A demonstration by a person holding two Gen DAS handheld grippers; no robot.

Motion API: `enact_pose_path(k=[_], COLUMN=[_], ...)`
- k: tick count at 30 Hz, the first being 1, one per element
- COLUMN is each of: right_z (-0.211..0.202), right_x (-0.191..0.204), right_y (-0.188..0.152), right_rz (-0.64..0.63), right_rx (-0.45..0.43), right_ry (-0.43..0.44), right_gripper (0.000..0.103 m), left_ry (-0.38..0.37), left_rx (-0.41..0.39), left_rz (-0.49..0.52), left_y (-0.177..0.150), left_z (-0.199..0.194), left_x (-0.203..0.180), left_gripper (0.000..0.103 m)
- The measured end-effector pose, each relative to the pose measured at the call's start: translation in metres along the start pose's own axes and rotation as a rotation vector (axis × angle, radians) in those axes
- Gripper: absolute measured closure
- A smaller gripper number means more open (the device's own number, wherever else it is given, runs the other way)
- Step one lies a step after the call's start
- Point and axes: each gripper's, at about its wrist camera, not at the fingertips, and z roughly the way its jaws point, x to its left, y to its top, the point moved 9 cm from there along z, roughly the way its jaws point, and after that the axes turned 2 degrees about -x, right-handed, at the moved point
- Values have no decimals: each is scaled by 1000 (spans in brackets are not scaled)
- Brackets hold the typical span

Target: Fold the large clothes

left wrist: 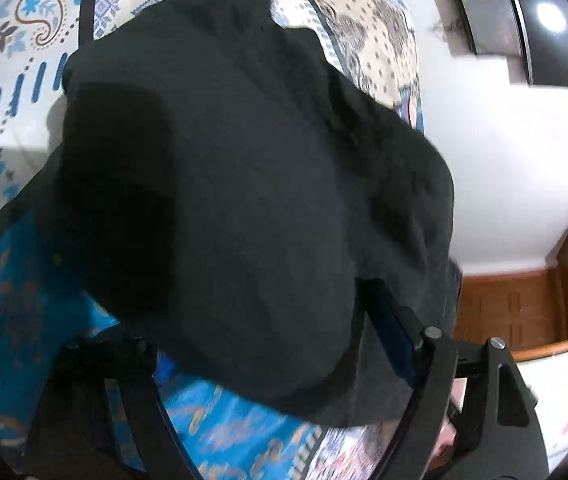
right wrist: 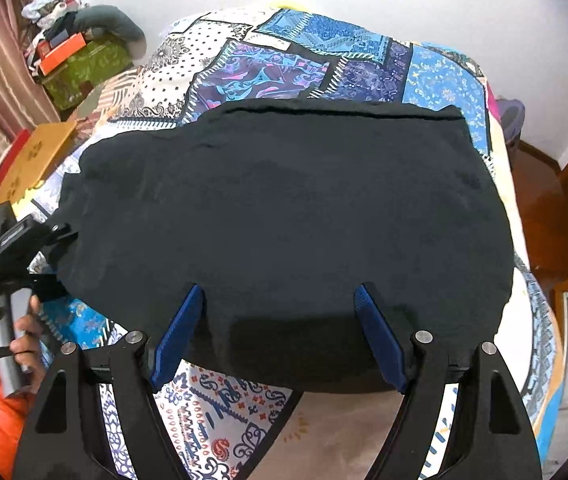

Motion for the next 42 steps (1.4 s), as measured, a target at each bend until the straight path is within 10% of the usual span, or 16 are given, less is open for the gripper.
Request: enact_pose_path(k=[7, 13, 28, 34, 42], right_z=[1, -13, 16, 26, -53], right_x=[5, 6, 135, 161, 40], right_y=[-4, 2, -15, -37, -43], right_rz=[-3, 10, -66, -170, 1], right_rx=[17, 21, 114, 163, -18], right_ry=[9, -13, 202, 231, 83], right_gripper=[27, 27, 25, 28, 27], left_ry=[117, 266, 425, 453, 377], left_rx=[-124, -178, -516, -485, -327], left_rz=[-13, 175, 746, 978, 1103], left_y=[16, 17, -18, -62, -128], left_z=[8, -13, -162, -142, -80], left_x=[-6, -37, -147, -183, -215], left_gripper=[46, 70, 76, 76, 76])
